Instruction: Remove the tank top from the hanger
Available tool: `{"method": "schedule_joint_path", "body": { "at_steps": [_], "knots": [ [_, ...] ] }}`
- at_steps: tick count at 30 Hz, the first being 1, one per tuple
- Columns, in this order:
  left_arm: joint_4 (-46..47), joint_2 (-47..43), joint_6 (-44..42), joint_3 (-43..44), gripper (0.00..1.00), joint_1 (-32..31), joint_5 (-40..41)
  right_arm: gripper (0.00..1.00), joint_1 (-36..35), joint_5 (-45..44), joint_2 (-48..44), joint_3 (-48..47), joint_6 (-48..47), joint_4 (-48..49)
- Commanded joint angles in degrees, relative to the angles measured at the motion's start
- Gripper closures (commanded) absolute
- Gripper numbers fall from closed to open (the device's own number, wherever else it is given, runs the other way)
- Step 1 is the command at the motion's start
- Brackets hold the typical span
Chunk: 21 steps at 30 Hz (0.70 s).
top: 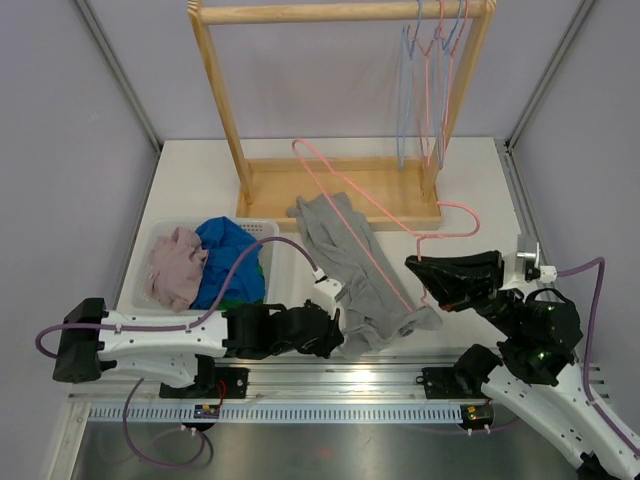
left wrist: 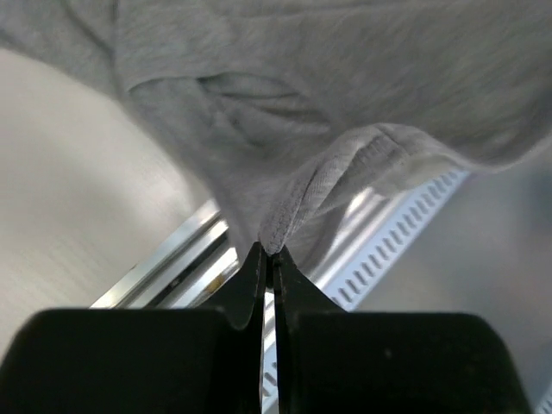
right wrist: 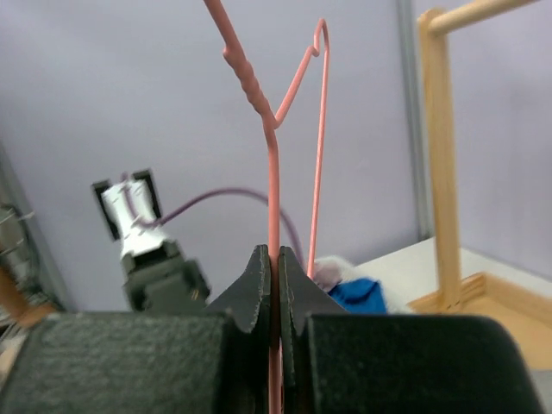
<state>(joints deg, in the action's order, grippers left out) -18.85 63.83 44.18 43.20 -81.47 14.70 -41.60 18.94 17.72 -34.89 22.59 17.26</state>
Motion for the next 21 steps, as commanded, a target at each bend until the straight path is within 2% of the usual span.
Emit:
{"method": "schedule_joint_path", "body": {
  "at_steps": [1, 4, 5, 7, 8, 9, 10, 11, 13, 14, 17, 21],
  "knots": [
    [-9.4, 2.1, 6.0, 4.1, 1.00, -0.1, 11.7, 1.00, -0.3, -11.8, 2.1, -4.5, -5.2, 12.1],
    [-20.5, 2.9, 13.8, 5.1, 1.00, 0.0, 21.1, 1.00, -0.3, -22.7, 5.8, -13.6, -8.6, -5.4],
    [-22.4, 2.9, 15.8, 5.1, 1.00, 0.3, 22.3, 1.00, -0.3, -23.8, 6.5, -13.4, -9.8, -5.1],
    [-20.7, 2.1, 14.0, 4.8, 1.00, 0.3, 21.3, 1.00, -0.3, -23.4, 5.8, -9.0, -11.4, 2.5],
    [-18.5, 1.6, 11.2, 3.3, 1.00, 0.3, 20.0, 1.00, -0.3, -21.6, 5.1, -2.7, -11.6, 14.4],
    [-16.5, 1.1, 11.2, 2.9, 1.00, 0.3, 19.2, 1.00, -0.3, -21.5, 5.7, -1.2, -10.9, 17.3],
    [-16.7, 0.8, 11.8, 2.9, 1.00, 0.3, 19.6, 1.00, -0.3, -21.6, 6.7, -2.4, -9.2, 15.1],
    [-17.2, 0.6, 12.8, 3.2, 1.00, 0.3, 19.8, 1.00, -0.3, -21.6, 8.2, -9.5, -8.1, 2.3],
    [-19.8, 0.6, 13.6, 4.0, 0.94, 0.3, 21.2, 1.00, -0.3, -22.2, 14.0, -16.7, -4.7, -9.5],
    [-20.4, 0.3, 13.0, 4.4, 0.78, 0.3, 21.2, 1.00, -0.2, -23.1, 15.7, -21.3, -3.4, -16.4],
    [-21.4, -1.2, 10.2, 6.2, 0.45, 0.3, 20.0, 1.00, -0.3, -26.6, 20.1, -25.9, -1.1, -22.5],
    [-25.2, -4.4, 9.1, 9.9, 0.27, -0.4, 20.9, 1.00, -0.3, -37.3, 29.2, -36.0, -1.3, -33.5]
  ]
}}
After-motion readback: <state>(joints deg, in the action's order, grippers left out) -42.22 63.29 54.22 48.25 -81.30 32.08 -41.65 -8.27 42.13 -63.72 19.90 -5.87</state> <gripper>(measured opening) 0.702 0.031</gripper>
